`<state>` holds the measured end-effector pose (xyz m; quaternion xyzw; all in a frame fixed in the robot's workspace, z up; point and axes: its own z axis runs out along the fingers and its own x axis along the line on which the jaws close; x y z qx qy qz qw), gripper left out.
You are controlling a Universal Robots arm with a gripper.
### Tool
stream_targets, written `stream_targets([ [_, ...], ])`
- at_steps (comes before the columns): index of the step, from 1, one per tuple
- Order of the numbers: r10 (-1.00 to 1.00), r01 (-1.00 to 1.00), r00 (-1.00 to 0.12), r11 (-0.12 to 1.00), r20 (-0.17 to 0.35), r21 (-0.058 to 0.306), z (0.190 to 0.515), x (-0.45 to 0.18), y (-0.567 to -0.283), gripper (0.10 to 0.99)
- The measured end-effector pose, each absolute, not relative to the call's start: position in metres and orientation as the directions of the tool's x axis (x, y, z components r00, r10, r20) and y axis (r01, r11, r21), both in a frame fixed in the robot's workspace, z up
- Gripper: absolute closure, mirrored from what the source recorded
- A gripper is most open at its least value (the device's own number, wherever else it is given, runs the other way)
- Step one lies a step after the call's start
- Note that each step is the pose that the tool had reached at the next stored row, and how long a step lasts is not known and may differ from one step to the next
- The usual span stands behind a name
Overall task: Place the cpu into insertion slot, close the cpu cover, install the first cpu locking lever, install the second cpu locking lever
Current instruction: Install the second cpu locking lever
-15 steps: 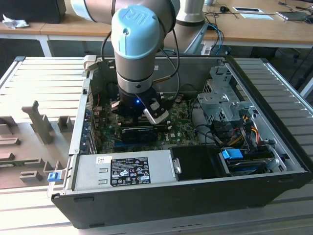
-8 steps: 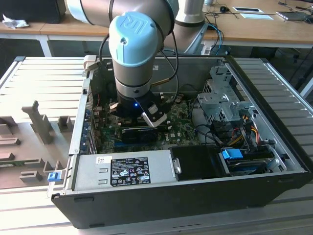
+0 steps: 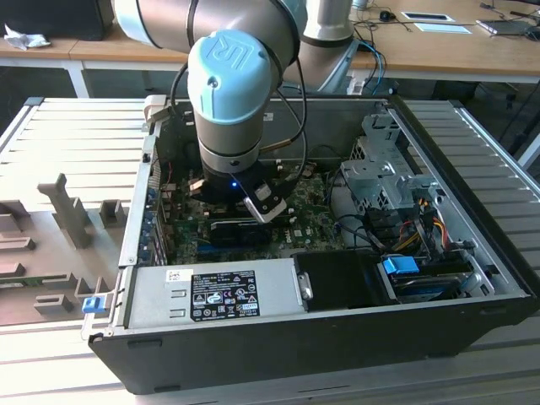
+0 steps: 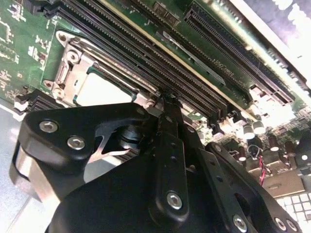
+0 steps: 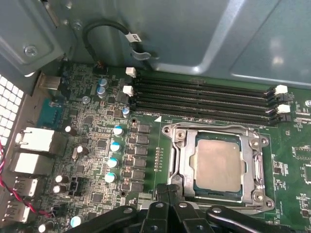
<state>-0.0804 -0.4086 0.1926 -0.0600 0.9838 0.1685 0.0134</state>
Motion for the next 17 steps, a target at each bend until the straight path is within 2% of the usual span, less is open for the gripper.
stream_targets([
  [17, -0.114, -0.121, -0.993, 0.936, -0.041, 0.329, 0.227, -0.081, -0.407, 0.98],
])
